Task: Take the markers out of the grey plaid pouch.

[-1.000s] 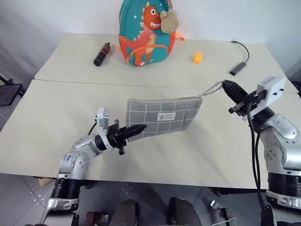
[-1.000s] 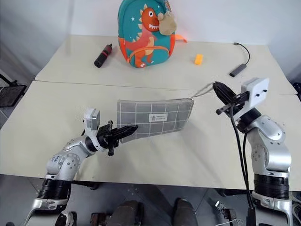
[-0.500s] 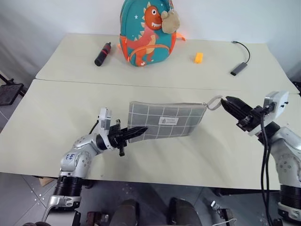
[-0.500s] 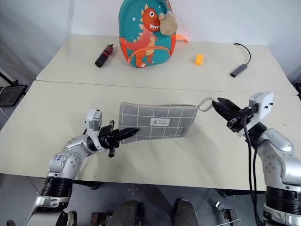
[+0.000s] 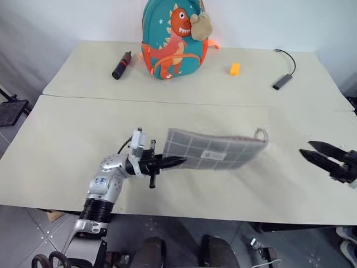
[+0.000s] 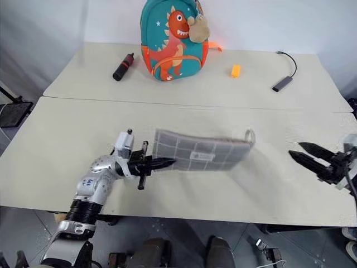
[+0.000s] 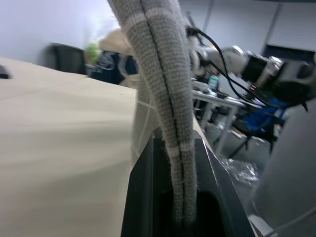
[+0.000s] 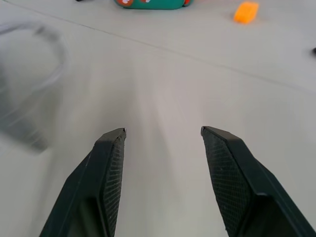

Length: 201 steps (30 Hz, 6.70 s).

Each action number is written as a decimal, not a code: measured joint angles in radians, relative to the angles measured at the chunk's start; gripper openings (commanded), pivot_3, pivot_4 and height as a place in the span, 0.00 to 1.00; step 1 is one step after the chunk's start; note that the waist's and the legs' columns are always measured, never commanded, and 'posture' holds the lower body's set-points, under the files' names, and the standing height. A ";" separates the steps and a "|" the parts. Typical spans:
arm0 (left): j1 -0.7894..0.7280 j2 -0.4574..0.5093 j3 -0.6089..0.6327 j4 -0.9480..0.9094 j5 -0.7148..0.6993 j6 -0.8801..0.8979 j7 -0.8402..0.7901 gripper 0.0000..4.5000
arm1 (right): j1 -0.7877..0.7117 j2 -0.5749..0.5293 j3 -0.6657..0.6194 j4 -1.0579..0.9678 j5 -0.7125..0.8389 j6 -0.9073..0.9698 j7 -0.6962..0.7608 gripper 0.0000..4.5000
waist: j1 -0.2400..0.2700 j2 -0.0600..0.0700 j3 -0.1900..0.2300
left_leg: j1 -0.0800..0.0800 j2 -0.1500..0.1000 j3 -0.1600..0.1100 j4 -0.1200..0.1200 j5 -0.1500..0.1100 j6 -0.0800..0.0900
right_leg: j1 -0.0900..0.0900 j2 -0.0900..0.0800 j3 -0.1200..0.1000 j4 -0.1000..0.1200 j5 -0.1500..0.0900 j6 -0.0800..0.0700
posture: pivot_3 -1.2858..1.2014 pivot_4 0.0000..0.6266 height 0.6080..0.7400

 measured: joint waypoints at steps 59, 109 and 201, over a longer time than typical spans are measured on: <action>0.082 -0.055 -0.039 0.111 0.152 -0.330 0.046 0.00 | -0.665 -0.060 1.037 -0.749 -0.397 0.483 -0.044 0.50 | 0.001 0.000 0.001 | 0.003 0.002 -0.001 0.000 -0.001 0.001 | 0.001 0.000 0.002 -0.001 0.001 0.000 | 0.52 0.24 1.00; 0.094 -0.048 -0.037 0.079 0.148 -0.285 0.073 0.00 | -0.436 0.131 0.745 -0.395 -0.350 -0.230 0.185 0.14 | 0.001 0.000 0.001 | 0.004 0.003 0.002 0.000 -0.001 0.000 | 0.002 0.001 0.002 -0.001 0.001 0.000 | 0.52 0.24 1.00; 0.075 -0.086 -0.054 0.092 0.153 -0.290 0.060 0.00 | -0.574 -0.024 0.925 -0.719 -0.383 0.430 -0.081 0.01 | 0.003 0.004 0.003 | 0.006 0.004 0.009 0.001 -0.006 0.005 | 0.000 -0.001 0.005 -0.003 0.003 0.002 | 0.52 0.24 1.00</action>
